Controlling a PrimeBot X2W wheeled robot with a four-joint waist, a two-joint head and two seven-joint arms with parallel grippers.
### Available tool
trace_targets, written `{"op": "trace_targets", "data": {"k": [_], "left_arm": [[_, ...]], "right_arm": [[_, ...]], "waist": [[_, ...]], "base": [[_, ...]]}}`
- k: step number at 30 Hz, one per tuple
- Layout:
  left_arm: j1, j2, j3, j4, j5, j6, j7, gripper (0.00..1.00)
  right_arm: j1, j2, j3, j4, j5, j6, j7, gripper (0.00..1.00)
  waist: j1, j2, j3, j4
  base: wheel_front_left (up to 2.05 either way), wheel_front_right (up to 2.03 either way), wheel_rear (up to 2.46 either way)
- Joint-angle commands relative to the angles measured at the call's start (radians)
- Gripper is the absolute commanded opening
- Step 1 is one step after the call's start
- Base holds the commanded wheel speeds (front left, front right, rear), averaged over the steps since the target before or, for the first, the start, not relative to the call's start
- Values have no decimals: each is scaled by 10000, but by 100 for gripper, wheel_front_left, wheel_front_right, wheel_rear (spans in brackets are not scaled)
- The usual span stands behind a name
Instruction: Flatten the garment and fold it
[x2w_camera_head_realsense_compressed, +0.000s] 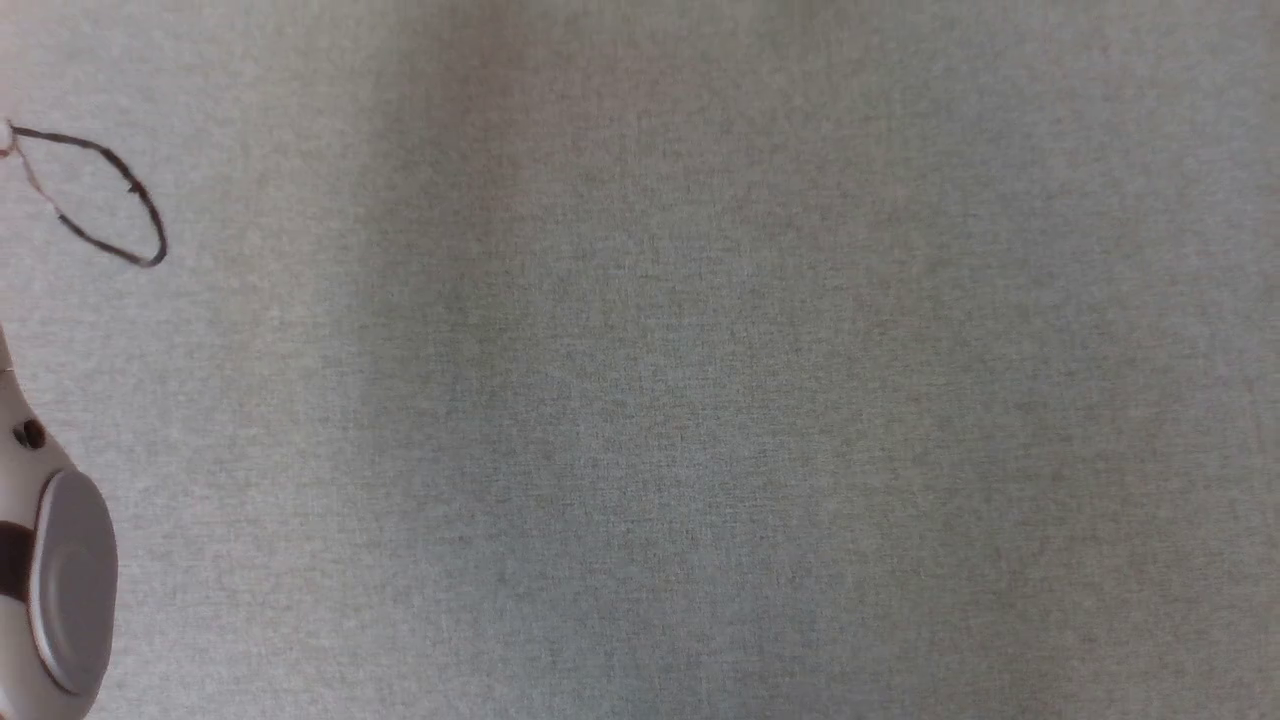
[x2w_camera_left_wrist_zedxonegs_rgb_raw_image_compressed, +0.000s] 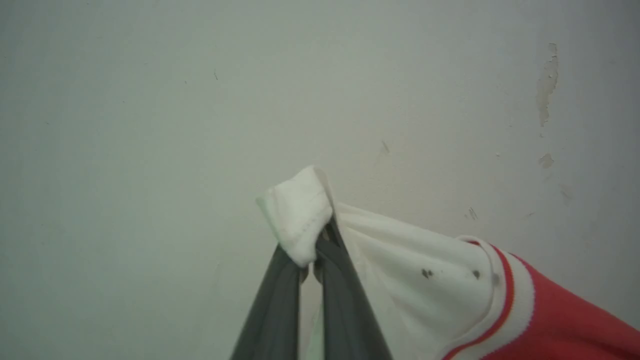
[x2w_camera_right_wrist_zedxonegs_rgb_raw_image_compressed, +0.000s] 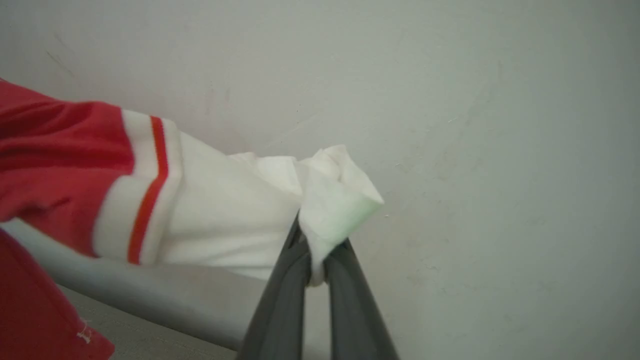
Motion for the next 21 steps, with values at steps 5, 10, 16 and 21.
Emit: {"op": "trace_targets", "data": {"k": [5,10,16,21], "left_arm": [[-68,116,107,-52,-151,192,214,0],[-487,11,95,-260,-197,404,215,0],[-1191,-82,221,-706,-92,699,-627,0],[-1430,-64,441,-1128,4,616,-1315,0]], "right_arm": [[-70,-299,119,-149,189,-29,149,0],[-549,-251,57,-355,44,-29,52,0],[-1386,-120,-560,-542,-835,-29,-979,0],[-1718,76,-730,-623,-1513,-29,-2048,0]], "waist": [[3,-1,223,66],[3,-1,1012,138],[3,-1,1791,190],[3,-1,2093,236]], "base": [[0,0,0],[0,0,0],[0,0,0],[0,0,0]]}}
